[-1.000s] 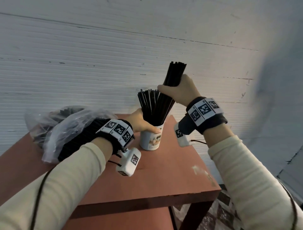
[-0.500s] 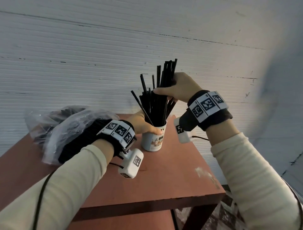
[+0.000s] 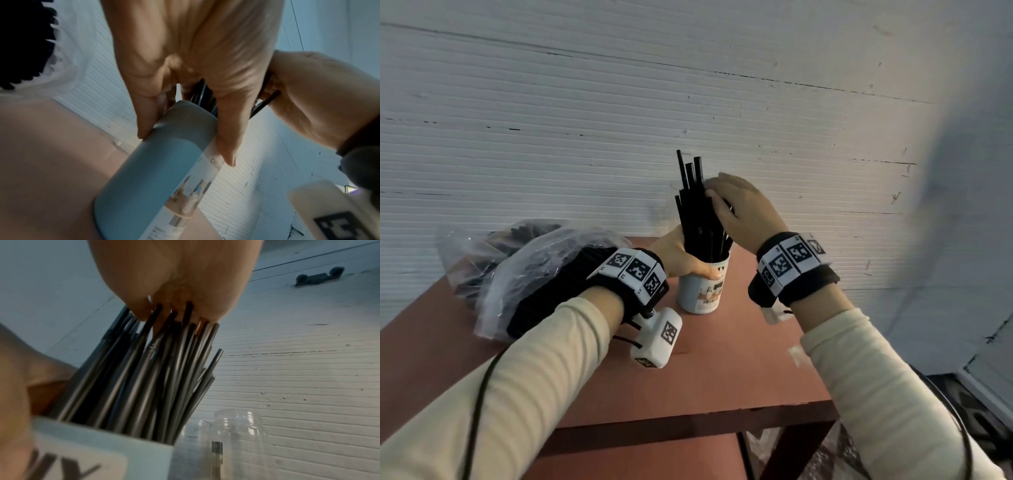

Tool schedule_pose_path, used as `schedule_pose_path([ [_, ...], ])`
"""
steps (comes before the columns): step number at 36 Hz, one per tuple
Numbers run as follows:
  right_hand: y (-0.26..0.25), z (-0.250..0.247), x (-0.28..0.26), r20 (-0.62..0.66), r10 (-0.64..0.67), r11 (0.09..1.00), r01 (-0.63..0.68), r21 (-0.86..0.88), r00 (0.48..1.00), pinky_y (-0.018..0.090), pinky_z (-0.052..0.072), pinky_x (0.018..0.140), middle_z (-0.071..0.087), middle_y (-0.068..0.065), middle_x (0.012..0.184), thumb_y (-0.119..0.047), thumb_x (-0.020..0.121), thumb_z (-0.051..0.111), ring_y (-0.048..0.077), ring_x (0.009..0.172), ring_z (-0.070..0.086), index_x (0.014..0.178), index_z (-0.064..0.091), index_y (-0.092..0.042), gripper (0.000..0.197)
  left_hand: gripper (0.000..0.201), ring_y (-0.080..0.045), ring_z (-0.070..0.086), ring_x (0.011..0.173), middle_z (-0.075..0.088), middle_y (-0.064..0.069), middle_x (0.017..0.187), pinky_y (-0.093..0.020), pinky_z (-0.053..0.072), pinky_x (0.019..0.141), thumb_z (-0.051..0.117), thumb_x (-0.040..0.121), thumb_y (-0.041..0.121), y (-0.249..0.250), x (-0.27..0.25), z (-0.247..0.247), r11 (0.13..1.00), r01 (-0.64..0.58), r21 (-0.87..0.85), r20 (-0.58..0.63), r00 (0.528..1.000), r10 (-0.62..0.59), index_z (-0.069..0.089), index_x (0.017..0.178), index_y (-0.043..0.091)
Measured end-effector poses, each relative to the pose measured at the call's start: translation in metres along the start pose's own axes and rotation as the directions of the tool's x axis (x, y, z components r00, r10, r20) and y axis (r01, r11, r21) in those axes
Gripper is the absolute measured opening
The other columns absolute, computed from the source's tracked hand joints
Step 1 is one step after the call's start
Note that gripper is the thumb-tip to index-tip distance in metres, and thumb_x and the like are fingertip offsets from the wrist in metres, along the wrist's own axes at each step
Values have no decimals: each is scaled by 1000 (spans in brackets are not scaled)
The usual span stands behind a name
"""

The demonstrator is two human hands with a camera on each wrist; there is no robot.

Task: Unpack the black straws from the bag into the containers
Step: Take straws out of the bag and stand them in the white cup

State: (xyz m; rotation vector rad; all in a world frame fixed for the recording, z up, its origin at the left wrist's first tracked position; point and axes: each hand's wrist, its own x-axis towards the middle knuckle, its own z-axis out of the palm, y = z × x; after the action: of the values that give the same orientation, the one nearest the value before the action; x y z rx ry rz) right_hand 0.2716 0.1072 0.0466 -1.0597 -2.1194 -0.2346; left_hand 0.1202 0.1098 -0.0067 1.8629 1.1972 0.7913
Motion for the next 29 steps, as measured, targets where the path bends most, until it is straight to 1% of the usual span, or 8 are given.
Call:
schedule_pose_path([
  [3,-2,-3,1,-56,53,997,-50,57,997,15,27,98,61,9,125,-19,101,42,23,119,52,113,68,-4,32,54,2,56,91,62,14,100,-15,43,74,85,69,8,0,0,-1,1000,-7,4,3,1000,7,56,112,22],
  [8,-19,-15,13,-105,19,981,2,196,994,27,28,112,42,4,148,-24,99,35,15,136,38,141,45,-11,45,88,-11,57,112,62,12,119,-37,45,101,93,52,29,-1,-3,1,998,61,-27,-28,998,-62,52,129,27],
  [12,-31,-13,23,92,-75,994,67,86,993,29,18,117,33,-2,155,-35,101,41,13,145,24,147,37,-21,48,85,-15,56,118,62,7,125,-40,44,103,91,60,21,1,-7,1,996,69,-48,-33,997,-70,48,134,25],
  [15,-26,-5,21,186,-58,995,72,-70,981,36,32,113,50,-1,142,-31,99,43,15,135,40,135,53,-20,39,86,-16,55,118,60,5,127,-38,44,103,90,63,19,2,-9,0,997,75,-37,-46,996,-76,45,136,23],
  [17,-21,-4,15,110,-18,996,28,-83,994,38,45,98,60,0,125,-25,97,45,18,116,53,122,62,-15,32,93,-19,56,118,60,1,129,-40,45,104,91,61,24,3,-10,0,996,91,-11,-58,994,-92,42,140,23],
  [20,-17,-8,5,-28,1,997,-3,-83,1000,38,49,89,60,2,119,-21,96,47,20,106,57,117,64,-13,29,93,-20,58,115,61,0,125,-38,47,102,91,61,24,2,-10,1,995,100,-11,-66,993,-100,42,140,22],
  [25,-20,-13,-6,58,26,985,-16,-169,998,35,46,95,55,-1,135,-32,100,43,21,119,55,135,53,-18,39,86,-19,56,118,60,-1,129,-38,45,104,91,62,25,5,-12,4,994,112,-8,-82,990,-112,46,136,17],
  [29,-25,-18,-8,35,84,992,-81,-96,996,35,43,100,51,-2,141,-35,101,41,18,126,50,139,48,-20,42,77,-16,57,114,61,3,122,-33,45,99,88,67,25,10,-16,6,991,132,0,-82,988,-131,49,132,14],
])
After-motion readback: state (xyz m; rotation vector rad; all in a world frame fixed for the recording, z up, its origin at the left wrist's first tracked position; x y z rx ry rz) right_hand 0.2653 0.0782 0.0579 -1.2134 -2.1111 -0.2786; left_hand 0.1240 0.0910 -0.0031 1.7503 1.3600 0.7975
